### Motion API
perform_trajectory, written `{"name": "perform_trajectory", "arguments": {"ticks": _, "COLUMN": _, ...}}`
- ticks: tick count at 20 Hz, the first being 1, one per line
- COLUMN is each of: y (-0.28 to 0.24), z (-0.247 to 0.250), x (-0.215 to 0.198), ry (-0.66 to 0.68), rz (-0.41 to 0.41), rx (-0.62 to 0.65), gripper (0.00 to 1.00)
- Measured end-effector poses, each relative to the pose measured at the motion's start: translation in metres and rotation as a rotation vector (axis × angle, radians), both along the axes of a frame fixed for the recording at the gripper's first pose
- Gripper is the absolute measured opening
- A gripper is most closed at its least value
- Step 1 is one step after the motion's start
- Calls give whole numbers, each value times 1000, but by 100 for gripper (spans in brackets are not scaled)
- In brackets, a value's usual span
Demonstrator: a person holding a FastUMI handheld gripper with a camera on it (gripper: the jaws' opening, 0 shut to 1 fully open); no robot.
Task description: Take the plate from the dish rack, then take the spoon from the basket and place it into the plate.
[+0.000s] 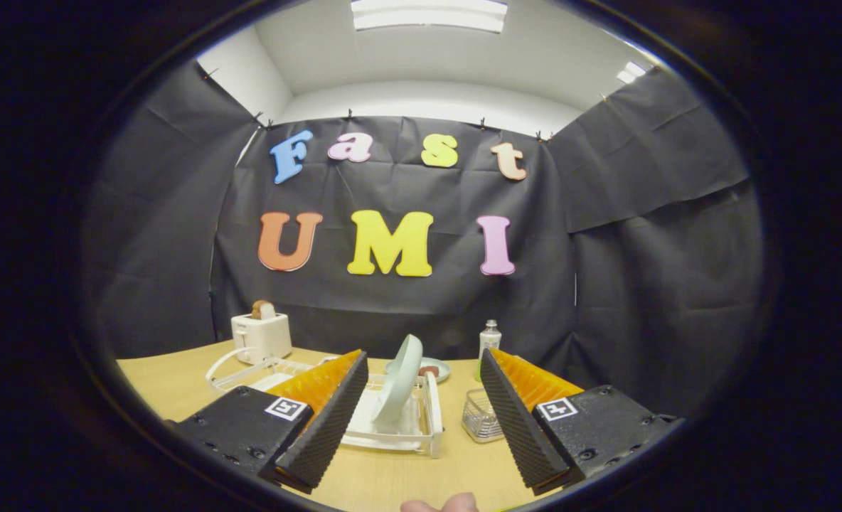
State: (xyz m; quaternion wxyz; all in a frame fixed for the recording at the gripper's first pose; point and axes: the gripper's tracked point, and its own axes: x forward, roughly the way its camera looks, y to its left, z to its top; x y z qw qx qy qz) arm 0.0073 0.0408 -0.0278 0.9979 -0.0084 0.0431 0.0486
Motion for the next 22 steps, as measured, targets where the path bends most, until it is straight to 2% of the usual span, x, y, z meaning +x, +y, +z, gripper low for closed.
{"name": "perform_trajectory", "arguments": {"ticks": 7, "y": 17, "z": 10, "x": 15, "ry": 24, "rz": 47, "rx": 2, "gripper": 100}}
{"name": "perform_trajectory", "arguments": {"ticks": 12, "y": 16, "z": 29, "x": 48, "ry": 64, "rz": 76, "rx": -49, "gripper": 100}}
{"name": "perform_trajectory", "arguments": {"ticks": 19, "y": 23, "z": 31, "x": 117, "ry": 291, "rz": 139, "rx": -154, "gripper": 100}}
{"name": "perform_trajectory", "arguments": {"ticks": 22, "y": 37, "z": 16, "x": 138, "ry": 444, "rz": 187, "rx": -164, "gripper": 100}}
